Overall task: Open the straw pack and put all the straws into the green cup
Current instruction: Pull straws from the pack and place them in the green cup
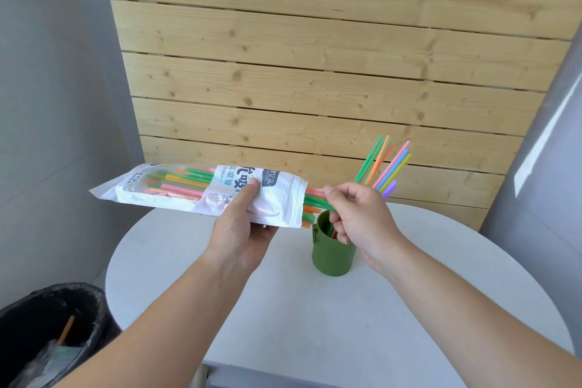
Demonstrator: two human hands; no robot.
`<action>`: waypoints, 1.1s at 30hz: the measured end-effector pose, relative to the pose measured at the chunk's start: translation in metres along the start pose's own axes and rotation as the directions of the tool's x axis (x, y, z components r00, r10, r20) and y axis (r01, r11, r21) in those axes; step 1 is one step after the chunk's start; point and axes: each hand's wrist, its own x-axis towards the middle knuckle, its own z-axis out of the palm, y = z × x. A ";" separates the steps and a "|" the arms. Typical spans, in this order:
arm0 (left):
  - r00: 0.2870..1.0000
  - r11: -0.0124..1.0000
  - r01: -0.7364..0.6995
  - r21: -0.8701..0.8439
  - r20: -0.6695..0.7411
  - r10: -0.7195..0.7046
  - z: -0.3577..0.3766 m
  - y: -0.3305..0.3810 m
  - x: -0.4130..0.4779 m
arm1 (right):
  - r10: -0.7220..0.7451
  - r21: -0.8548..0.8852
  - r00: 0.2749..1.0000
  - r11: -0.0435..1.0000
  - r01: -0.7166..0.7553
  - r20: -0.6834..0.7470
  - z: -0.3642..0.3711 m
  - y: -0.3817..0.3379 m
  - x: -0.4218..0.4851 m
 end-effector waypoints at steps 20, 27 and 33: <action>0.998 0.998 -0.029 -0.054 -0.056 0.026 -0.004 0.010 0.006 | -0.084 0.184 0.987 0.977 0.109 -0.137 -0.007 -0.005 0.004; 0.999 0.997 -0.027 -0.068 -0.047 0.024 -0.003 0.008 0.005 | -0.013 0.225 0.996 0.974 0.033 -0.090 -0.010 -0.005 0.002; 1.000 0.998 -0.027 -0.054 -0.017 0.026 -0.002 0.002 0.004 | 0.081 0.060 0.996 0.995 -0.079 -0.024 -0.004 -0.003 0.000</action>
